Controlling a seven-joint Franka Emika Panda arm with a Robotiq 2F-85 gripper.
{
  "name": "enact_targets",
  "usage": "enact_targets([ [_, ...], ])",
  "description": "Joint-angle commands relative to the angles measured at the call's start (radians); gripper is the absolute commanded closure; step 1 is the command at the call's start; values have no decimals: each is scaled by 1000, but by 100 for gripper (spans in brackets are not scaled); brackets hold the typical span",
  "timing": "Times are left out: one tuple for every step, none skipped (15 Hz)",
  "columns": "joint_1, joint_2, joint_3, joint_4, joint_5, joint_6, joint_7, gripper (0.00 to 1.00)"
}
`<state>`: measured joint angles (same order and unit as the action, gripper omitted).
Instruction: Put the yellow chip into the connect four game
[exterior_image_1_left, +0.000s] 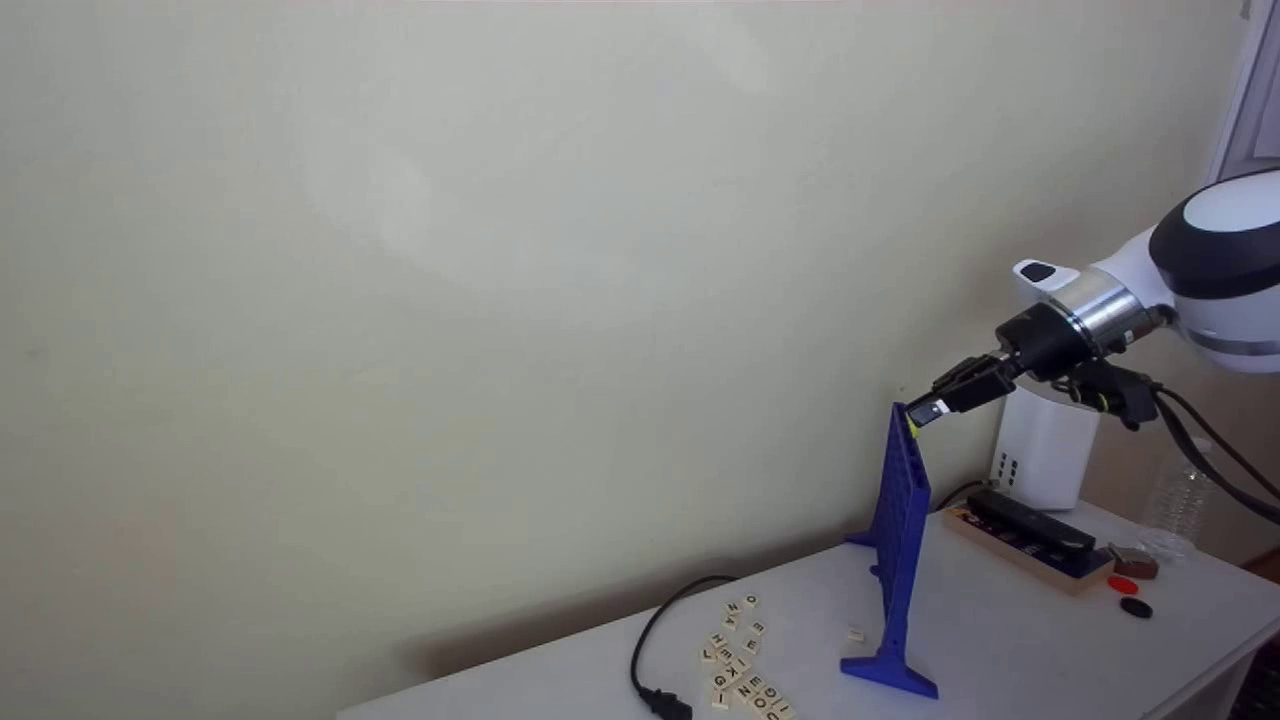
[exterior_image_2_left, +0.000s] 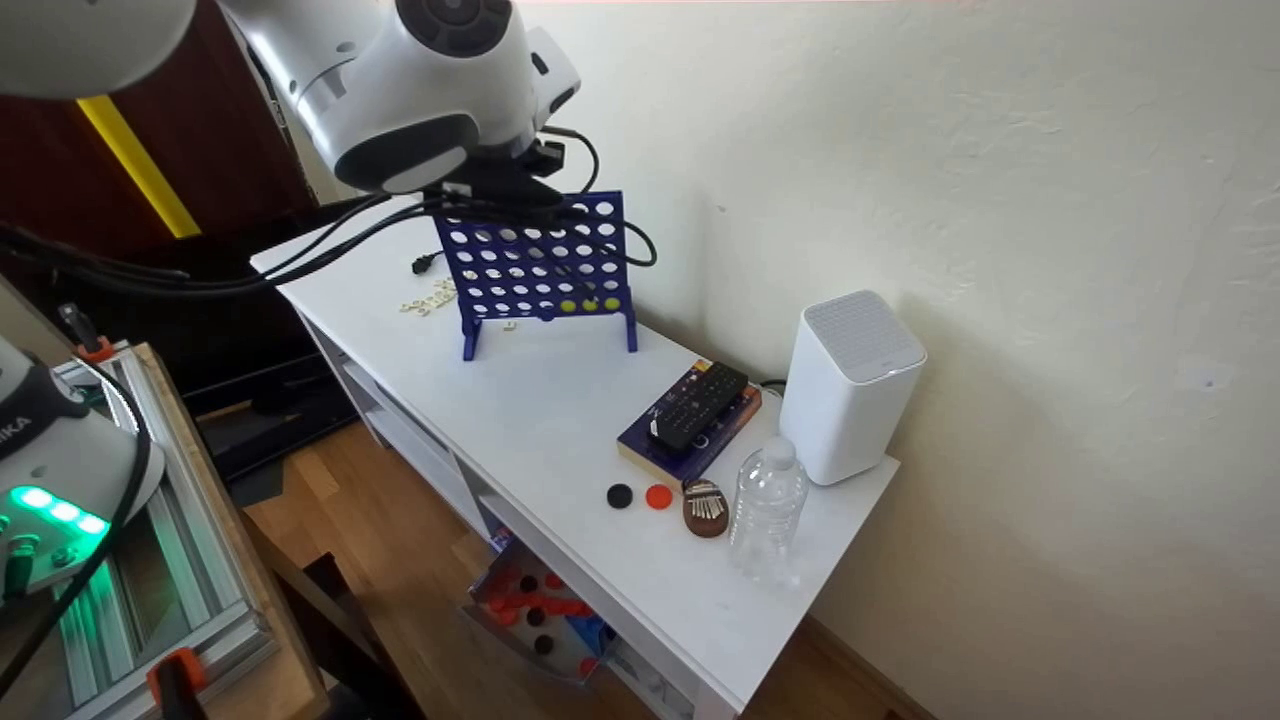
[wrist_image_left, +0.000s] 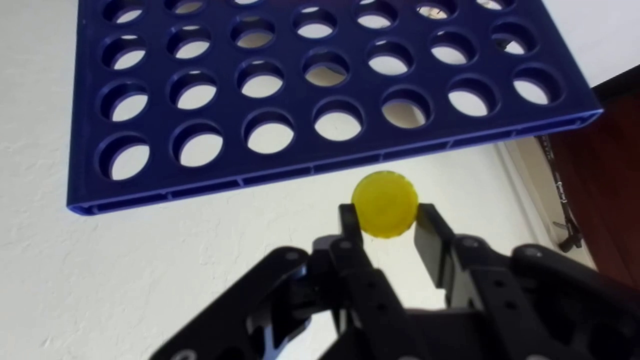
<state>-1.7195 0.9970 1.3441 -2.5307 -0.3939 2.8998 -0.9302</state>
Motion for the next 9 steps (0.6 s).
enact_targets([
  [6,32,-5,28,13,-33,-49,92],
  [4,34,-5,29,13,-31,-55,92],
  [4,36,-6,30,14,-29,-60,92],
  [4,36,-6,30,14,-27,-64,92],
  [4,37,-7,29,14,-26,-66,92],
  [4,39,-10,27,14,-21,-68,92],
  [4,40,-11,25,14,-18,-71,92],
  [5,42,-13,25,13,-14,-75,92],
  [5,44,-16,25,13,-14,-79,92],
])
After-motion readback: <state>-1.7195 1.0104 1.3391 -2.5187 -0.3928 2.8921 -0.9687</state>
